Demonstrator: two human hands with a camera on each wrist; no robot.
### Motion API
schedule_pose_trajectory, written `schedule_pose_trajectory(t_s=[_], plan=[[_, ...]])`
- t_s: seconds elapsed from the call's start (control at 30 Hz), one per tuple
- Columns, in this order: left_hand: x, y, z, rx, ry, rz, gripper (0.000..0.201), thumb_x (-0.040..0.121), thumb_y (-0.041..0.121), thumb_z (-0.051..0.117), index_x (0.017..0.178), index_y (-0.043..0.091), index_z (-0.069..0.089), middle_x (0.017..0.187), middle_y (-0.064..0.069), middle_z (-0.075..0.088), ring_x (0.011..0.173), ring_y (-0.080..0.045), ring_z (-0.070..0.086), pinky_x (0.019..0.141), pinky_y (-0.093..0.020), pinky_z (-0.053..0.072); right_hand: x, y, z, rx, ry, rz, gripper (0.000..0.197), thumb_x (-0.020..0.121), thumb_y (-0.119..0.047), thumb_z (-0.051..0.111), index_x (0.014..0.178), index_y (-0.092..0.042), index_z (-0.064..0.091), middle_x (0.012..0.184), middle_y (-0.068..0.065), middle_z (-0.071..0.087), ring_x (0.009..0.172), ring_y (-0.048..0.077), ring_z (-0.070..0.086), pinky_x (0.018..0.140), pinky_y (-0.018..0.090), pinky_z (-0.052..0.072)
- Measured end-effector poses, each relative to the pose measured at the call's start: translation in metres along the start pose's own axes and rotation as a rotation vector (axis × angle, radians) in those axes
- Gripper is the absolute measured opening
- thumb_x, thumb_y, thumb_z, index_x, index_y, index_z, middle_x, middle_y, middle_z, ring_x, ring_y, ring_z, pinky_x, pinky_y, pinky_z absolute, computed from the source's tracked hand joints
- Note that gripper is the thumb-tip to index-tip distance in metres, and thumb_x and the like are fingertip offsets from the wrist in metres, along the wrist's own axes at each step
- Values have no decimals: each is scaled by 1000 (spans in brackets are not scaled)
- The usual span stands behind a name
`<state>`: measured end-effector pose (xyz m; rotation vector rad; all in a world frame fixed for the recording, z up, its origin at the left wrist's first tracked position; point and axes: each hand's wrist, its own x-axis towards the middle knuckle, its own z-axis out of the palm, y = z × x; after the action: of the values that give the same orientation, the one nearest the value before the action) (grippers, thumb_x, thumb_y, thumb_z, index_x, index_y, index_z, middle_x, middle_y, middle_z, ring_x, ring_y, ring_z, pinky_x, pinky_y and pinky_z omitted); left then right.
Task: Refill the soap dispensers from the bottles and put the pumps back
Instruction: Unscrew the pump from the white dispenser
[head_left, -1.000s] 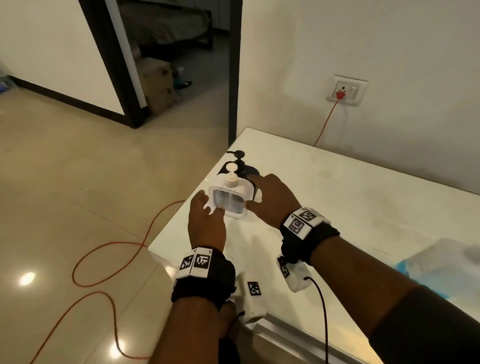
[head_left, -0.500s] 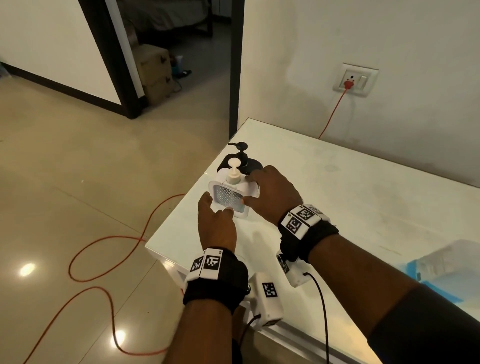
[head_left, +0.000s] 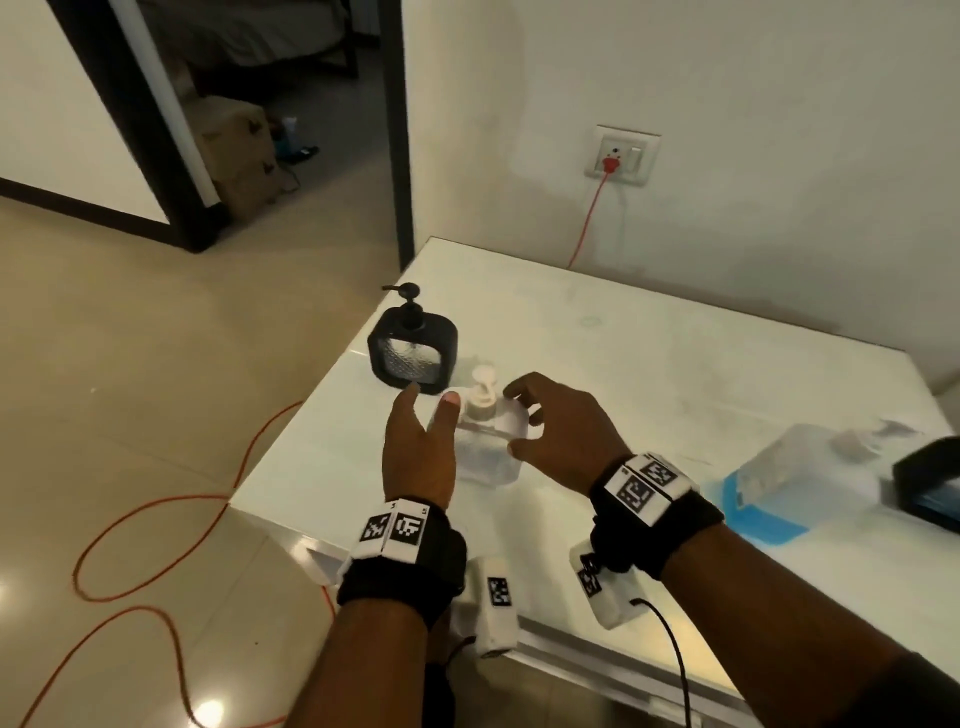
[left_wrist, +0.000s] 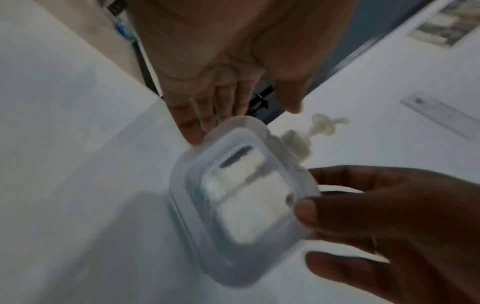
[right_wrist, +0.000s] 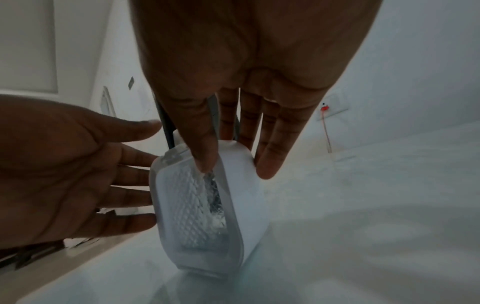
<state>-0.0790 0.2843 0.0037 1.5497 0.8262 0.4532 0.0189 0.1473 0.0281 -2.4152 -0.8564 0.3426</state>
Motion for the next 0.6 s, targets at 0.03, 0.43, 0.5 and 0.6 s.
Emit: schedule_pose_trajectory(t_s=[0.03,0.43,0.5,0.6], plan=[[-6,1,4,61,-106,49,72,101,36,67,161,16,35,166,-3,39,151,-21,38,116,-30,32,-14,11,-7,19,6,28,52,75,-21,80,120,-32,58,111,-13,65,95,12,63,85,29,50],[-65,-24,72,353,-530,228,67,75,38,94,130,26,57,124,9,66,115,-12,61,89,-12,45,-127,90,-56,300,190,145,49,74,-20,86,117,-36,69,111,-20,68,92,2,64,90,32,54],[-70,-21,75,307,-523,226,58,76,34,94,120,25,57,112,12,65,98,5,62,73,-4,42,-131,91,-61,395,192,111,45,79,-16,83,117,-36,70,112,-19,69,95,4,62,91,36,55],[-76,-12,77,294,-524,247,52,79,22,92,113,33,54,110,14,63,89,20,58,71,-2,43,-134,86,-70,502,169,48,34,86,-24,79,115,-38,70,117,-21,68,111,3,60,98,38,52]])
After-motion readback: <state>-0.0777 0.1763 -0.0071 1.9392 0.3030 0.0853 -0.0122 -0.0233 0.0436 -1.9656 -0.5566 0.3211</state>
